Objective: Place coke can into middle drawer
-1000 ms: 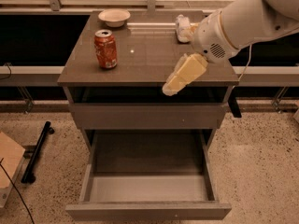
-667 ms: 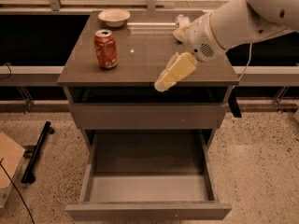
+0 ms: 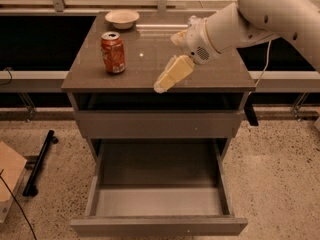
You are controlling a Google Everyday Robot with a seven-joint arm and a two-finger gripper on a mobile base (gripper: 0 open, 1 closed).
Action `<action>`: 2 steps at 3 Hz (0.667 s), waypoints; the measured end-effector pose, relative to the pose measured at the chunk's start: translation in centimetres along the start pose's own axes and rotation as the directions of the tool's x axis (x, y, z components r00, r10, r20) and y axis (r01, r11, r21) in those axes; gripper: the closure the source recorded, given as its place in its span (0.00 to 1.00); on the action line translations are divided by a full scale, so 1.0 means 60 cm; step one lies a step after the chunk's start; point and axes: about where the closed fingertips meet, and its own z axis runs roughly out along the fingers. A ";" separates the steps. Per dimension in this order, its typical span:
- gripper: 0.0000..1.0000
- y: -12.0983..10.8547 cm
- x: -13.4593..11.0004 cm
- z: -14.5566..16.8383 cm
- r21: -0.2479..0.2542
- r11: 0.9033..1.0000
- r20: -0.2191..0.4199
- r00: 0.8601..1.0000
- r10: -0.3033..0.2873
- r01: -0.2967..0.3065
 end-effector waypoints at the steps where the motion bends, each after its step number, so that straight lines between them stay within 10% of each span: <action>1: 0.00 -0.001 -0.005 0.013 0.020 1.000 0.026 1.000 0.011 -0.012; 2: 0.00 -0.008 -0.017 0.040 0.058 0.997 0.102 0.994 0.036 -0.042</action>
Offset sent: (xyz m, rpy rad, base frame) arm 0.0356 0.0370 -0.0016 0.2326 -0.1084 -0.1313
